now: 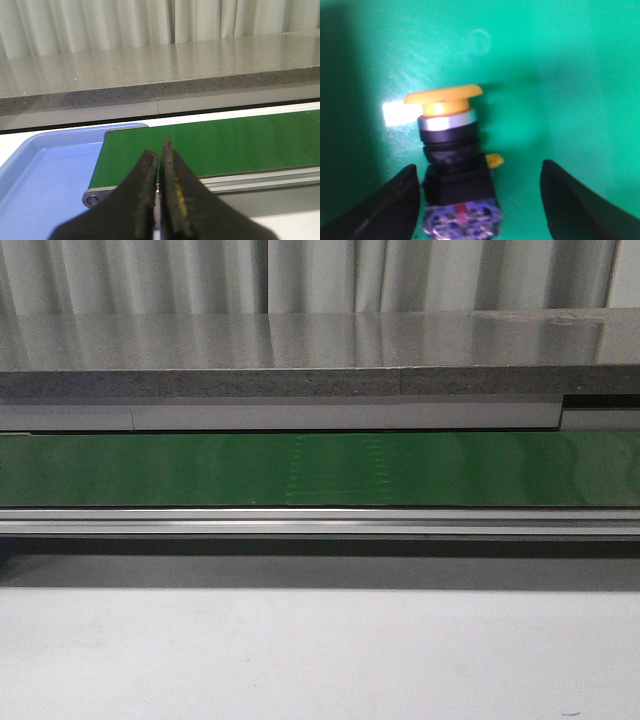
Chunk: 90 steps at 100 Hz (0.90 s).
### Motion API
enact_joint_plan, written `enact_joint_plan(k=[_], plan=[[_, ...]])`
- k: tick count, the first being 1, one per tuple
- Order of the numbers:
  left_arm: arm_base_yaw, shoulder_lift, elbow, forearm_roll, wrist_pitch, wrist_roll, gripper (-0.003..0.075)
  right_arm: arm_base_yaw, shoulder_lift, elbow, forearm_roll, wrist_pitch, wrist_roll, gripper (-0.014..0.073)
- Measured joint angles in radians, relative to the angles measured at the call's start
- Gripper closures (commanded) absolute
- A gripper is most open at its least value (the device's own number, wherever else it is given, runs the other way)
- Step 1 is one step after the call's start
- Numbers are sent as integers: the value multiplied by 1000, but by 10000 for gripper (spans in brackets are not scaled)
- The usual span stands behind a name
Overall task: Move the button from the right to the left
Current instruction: 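Lower the right gripper and close it around the yellow-capped button, then lift the button with the right gripper and carry it over the belt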
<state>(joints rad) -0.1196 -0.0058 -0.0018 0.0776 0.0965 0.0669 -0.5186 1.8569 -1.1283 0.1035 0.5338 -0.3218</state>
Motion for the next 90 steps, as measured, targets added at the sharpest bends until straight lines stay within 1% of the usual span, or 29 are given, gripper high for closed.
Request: enact_joint_plan(k=[12, 19, 31, 41, 64, 90], plan=[[0, 0, 0, 0, 0, 0, 715, 11, 19, -4, 2, -10, -5, 143], [0, 0, 0, 0, 0, 0, 715, 15, 21, -4, 2, -14, -9, 207], [0, 0, 0, 0, 0, 0, 715, 15, 23, -4, 4, -15, -9, 361], [0, 0, 0, 0, 0, 0, 715, 15, 23, -5, 6, -16, -9, 424], [0, 0, 0, 0, 0, 0, 715, 15, 23, -8, 7, -16, -9, 428], [0, 0, 0, 0, 0, 0, 715, 11, -45, -62, 17, 46, -11, 428]])
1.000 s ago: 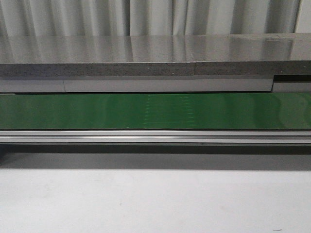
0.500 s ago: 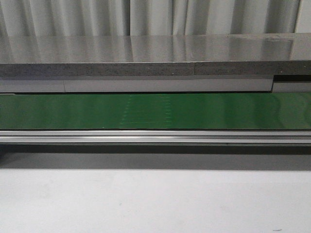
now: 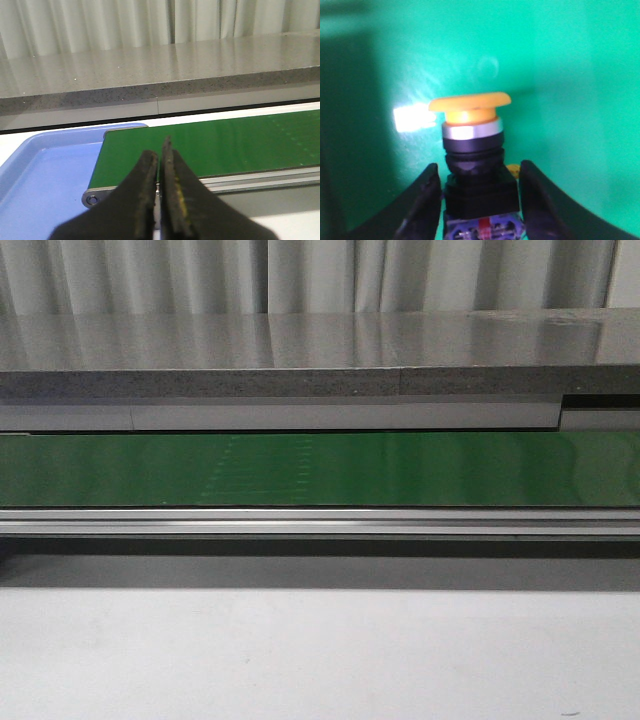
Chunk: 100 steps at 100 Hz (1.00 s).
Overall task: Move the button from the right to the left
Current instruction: 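Lift the button with the right gripper and carry it over the belt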
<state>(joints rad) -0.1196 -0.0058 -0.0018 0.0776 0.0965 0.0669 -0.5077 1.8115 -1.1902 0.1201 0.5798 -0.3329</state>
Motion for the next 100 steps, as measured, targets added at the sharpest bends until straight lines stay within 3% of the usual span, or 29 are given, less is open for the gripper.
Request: enact_joint_plan(k=[27, 69, 100], plan=[[0, 0, 0, 0, 0, 0, 715, 21, -111, -34, 90, 67, 0, 428], [0, 0, 0, 0, 0, 0, 715, 210, -138, -34, 119, 141, 0, 428], [0, 0, 0, 0, 0, 0, 715, 212, -135, -34, 119, 180, 0, 421]])
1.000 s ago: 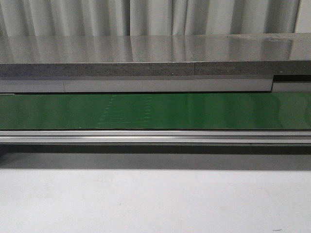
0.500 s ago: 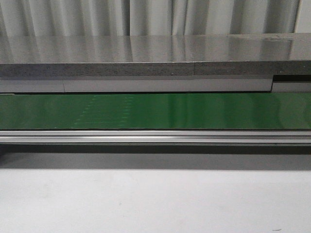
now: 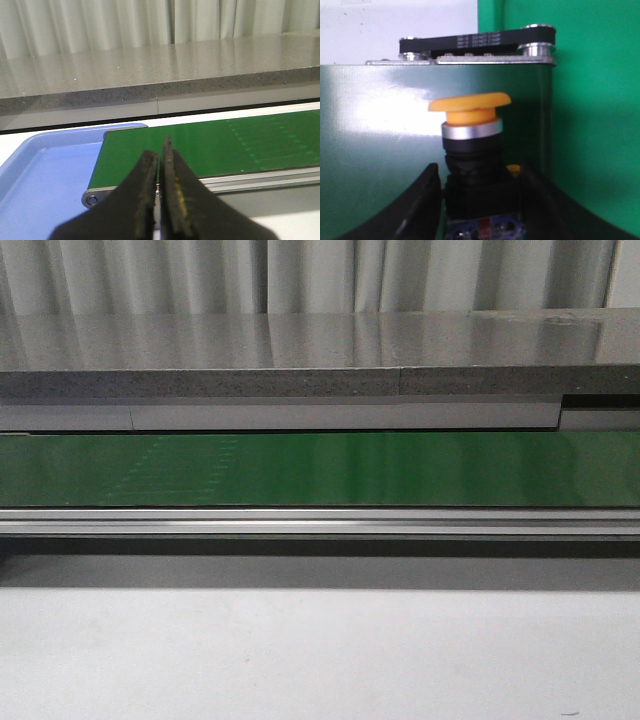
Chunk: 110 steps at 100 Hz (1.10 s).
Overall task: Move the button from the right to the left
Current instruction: 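Lift the button with the right gripper and carry it over the belt, then set the button on the belt and open the right gripper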
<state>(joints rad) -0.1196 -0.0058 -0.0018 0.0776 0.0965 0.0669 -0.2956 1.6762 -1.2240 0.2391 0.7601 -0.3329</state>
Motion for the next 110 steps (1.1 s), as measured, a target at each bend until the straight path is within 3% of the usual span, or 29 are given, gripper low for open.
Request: enact_joint_plan(k=[17, 44, 81, 110], plan=[[0, 0, 0, 0, 0, 0, 715, 0, 25, 0, 0, 15, 0, 358], [0, 0, 0, 0, 0, 0, 715, 0, 29, 0, 2, 15, 0, 116], [0, 0, 0, 0, 0, 0, 715, 0, -7, 0, 4, -4, 0, 111], [0, 0, 0, 0, 0, 0, 715, 50, -245, 21, 4, -115, -13, 117]])
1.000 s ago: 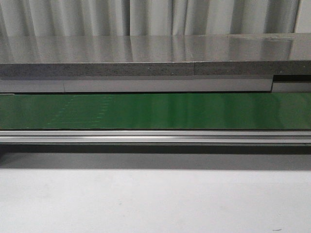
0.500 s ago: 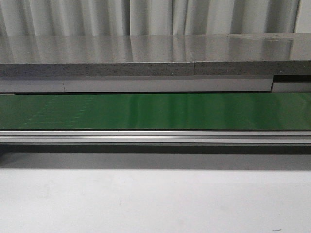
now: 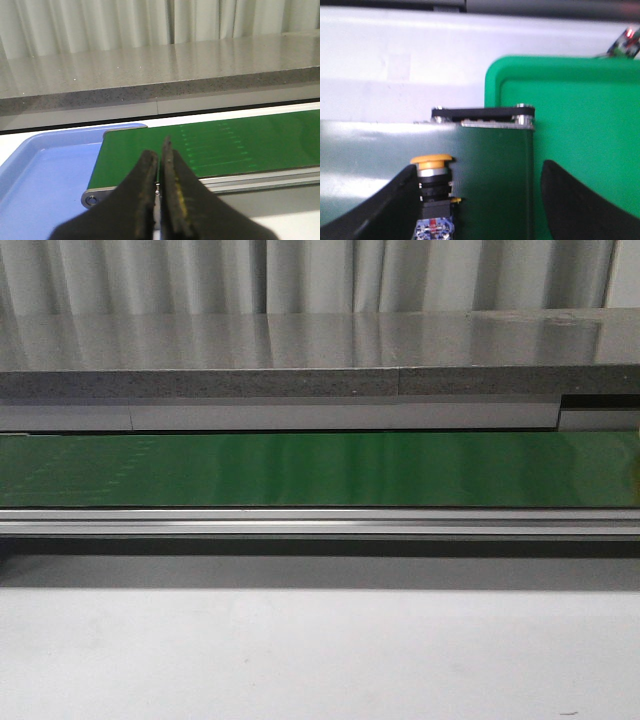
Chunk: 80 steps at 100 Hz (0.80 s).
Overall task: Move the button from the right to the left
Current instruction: 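Set the button on the belt and open the right gripper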
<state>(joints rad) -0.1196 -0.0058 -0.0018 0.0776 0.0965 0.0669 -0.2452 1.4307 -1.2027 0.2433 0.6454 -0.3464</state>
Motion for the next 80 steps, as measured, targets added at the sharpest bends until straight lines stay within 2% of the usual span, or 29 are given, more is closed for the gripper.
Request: enact_joint_plan(k=[35, 80], plan=[[0, 0, 0, 0, 0, 0, 715, 52, -446, 302, 4, -247, -25, 117], [0, 0, 0, 0, 0, 0, 715, 52, -997, 721, 6, -323, -36, 117]])
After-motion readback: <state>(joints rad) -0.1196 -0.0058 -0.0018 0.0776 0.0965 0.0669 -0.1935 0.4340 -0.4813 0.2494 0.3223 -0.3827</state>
